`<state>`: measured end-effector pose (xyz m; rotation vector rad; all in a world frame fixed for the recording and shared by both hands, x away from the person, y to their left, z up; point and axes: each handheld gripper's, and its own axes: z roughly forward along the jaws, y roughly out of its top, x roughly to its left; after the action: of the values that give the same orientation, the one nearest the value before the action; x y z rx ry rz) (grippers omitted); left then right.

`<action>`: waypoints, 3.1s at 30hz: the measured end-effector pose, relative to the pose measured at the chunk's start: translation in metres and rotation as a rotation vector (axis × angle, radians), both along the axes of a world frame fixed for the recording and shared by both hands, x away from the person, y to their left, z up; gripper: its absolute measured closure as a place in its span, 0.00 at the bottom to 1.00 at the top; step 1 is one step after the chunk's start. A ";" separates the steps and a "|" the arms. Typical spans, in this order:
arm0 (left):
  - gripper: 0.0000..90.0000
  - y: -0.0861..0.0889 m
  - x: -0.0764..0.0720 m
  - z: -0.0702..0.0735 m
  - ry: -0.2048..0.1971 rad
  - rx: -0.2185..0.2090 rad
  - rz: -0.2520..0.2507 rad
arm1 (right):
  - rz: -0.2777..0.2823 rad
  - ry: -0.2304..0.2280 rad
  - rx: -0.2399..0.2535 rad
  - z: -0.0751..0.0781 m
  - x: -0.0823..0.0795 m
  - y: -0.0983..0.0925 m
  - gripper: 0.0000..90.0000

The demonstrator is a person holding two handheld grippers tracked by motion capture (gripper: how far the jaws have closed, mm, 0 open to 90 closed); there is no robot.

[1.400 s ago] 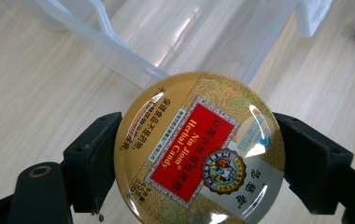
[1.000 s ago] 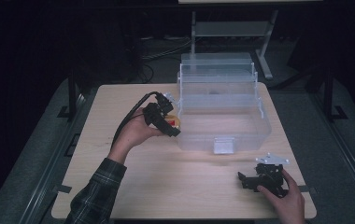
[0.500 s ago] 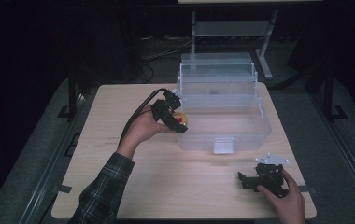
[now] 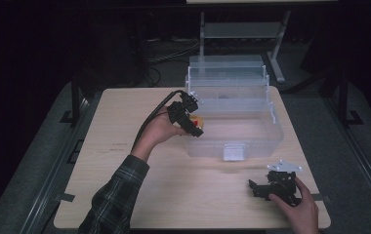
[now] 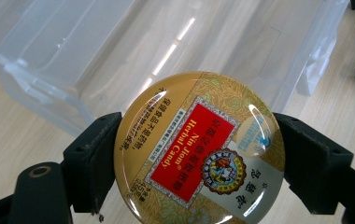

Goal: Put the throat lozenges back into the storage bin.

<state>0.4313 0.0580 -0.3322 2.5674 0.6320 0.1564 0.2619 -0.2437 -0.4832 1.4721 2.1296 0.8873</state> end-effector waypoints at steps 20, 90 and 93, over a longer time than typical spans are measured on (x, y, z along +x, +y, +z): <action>0.21 -0.016 0.005 -0.010 -0.003 0.003 -0.021 | 0.001 -0.001 -0.001 0.000 0.000 0.000 0.00; 0.20 0.072 -0.043 -0.010 -0.074 -0.101 0.082 | -0.001 -0.001 0.000 0.000 0.000 0.000 0.00; 0.20 0.077 -0.046 -0.014 -0.074 -0.104 0.088 | -0.001 0.000 0.001 0.000 0.000 0.000 0.00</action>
<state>0.3850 0.1351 -0.3459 2.4238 0.7065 0.2407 0.2616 -0.2435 -0.4833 1.4731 2.1282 0.8882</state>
